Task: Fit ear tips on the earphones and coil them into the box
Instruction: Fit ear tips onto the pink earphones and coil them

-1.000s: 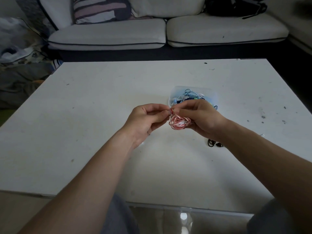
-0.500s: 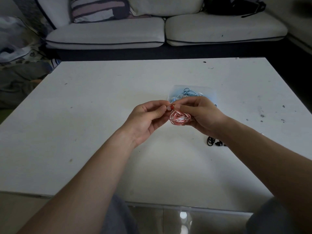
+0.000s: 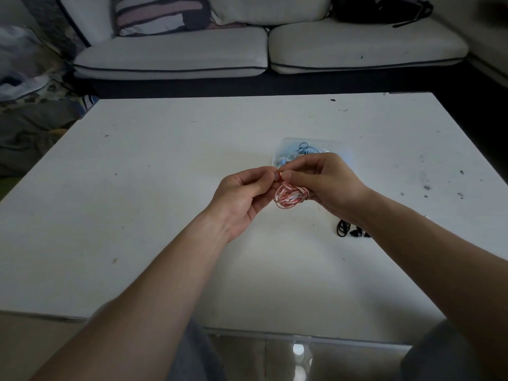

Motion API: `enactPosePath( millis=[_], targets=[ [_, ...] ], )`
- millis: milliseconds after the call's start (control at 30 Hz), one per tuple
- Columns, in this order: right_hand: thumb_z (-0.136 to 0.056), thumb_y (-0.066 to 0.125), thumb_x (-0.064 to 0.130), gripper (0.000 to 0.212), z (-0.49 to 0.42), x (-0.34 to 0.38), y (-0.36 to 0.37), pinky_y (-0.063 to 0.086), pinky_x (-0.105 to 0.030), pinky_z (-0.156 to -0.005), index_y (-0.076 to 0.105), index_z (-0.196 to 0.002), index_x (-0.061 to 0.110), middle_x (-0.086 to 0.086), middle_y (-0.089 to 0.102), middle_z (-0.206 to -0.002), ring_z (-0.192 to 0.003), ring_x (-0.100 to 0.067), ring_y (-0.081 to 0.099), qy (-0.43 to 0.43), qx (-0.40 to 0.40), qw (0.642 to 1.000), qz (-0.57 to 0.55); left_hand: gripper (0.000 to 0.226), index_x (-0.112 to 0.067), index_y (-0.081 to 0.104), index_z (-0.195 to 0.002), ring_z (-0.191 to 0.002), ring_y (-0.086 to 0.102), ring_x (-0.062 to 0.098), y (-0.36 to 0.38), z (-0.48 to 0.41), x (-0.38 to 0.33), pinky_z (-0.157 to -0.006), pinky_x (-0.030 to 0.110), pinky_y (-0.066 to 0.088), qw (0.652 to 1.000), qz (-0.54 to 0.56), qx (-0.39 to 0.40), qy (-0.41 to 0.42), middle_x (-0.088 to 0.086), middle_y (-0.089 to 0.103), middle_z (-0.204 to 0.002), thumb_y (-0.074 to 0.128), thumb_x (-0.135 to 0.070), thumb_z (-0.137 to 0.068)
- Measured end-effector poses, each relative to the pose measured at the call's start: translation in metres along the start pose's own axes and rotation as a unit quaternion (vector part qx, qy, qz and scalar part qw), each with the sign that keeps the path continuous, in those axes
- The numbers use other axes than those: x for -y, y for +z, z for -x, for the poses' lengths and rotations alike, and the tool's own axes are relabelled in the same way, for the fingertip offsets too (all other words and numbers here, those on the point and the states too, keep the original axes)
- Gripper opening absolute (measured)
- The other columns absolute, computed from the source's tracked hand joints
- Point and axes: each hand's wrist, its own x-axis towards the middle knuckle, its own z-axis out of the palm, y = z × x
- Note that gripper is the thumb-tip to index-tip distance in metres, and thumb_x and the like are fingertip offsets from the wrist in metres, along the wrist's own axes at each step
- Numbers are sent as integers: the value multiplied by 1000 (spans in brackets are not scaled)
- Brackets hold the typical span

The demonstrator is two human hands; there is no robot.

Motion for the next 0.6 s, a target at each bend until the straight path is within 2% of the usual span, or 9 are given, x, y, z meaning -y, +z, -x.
enactPosePath(
  millis=[167,267,467,600],
  targets=[
    [-91,66,3,8,-1,1,-2,55,-50,-84,72,-95,1,-13,73,-85,-78,-26,69,22,2,999,-32,13,-4,71,-90,-73,71,12,-1,0,-2,-71,19,58,1000,14,10,4,3,75,-80,59,1,-91],
    [-90,67,2,6,0,1,-1,57,-43,-76,72,-93,1,-12,73,-83,-76,-24,70,10,2,1000,-19,11,-3,70,-92,-73,70,13,-1,-1,1,-71,20,58,1000,12,6,1,5,74,-80,60,1,-91],
    [-90,66,1,8,0,0,-1,58,-33,-69,72,-94,2,-10,74,-82,-75,-22,71,1,23,999,-26,11,-3,70,-93,-74,69,13,-1,-2,2,-73,19,58,1000,22,7,-18,5,74,-81,60,-1,-91],
    [-90,64,2,9,-2,0,-4,58,-32,-68,72,-94,1,-10,74,-82,-75,-21,71,10,39,998,-47,11,-2,70,-92,-72,70,11,-1,-2,0,-69,17,57,999,34,13,-18,4,74,-79,59,0,-91]
  ],
)
